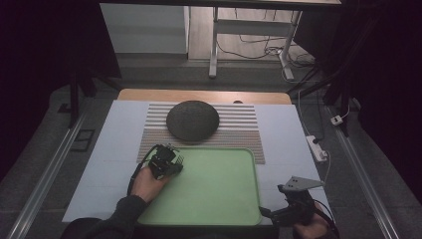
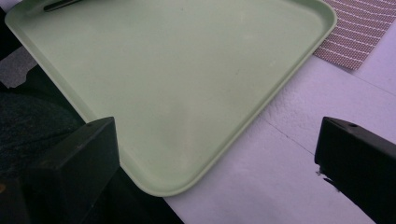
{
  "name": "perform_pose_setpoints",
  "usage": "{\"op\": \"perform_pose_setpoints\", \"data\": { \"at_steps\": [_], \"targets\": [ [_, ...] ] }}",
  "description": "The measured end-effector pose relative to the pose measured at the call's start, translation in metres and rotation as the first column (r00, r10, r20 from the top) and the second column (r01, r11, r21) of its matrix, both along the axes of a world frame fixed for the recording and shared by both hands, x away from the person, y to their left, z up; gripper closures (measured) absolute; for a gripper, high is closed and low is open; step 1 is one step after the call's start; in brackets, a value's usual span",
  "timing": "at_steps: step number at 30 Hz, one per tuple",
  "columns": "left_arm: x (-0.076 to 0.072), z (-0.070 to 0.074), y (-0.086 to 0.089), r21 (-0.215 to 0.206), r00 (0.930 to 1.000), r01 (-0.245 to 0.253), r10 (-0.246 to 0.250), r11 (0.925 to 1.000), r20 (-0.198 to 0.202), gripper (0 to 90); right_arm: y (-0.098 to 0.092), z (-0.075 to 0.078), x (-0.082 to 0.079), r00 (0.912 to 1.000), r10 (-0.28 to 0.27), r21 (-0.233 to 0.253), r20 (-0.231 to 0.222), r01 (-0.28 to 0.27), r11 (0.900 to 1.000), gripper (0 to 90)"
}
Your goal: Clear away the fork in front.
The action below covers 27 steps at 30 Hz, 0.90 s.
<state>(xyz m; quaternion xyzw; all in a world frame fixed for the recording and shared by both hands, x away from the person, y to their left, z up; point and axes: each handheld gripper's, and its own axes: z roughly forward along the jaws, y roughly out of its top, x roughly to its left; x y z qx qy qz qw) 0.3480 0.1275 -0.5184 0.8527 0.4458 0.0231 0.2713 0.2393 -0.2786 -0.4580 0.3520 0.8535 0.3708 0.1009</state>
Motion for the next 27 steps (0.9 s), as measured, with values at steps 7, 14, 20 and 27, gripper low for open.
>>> {"op": "perform_pose_setpoints", "data": {
  "at_steps": [7,14,20,27],
  "targets": [
    [0.004,0.001,0.015,0.018,0.9990,-0.044,0.044,0.9989,-0.006,88.6,0.000,0.000,0.000,1.0000,0.008,-0.001,0.002,-0.008,1.000,0.0],
    [0.010,0.002,0.036,0.026,0.9916,-0.122,0.123,0.9922,-0.039,88.5,0.000,0.000,0.000,1.0000,0.009,0.000,0.001,-0.009,1.000,0.0],
    [0.015,0.001,0.058,-0.011,0.9781,-0.189,0.187,0.9820,-0.092,88.1,0.000,0.000,0.000,0.9999,0.015,-0.003,-0.001,-0.015,1.000,0.0],
    [0.017,-0.001,0.066,-0.045,0.9732,-0.205,0.199,0.9777,-0.115,87.7,0.000,0.000,0.000,0.9999,0.015,-0.005,-0.002,-0.015,1.000,0.0]
  ]
}}
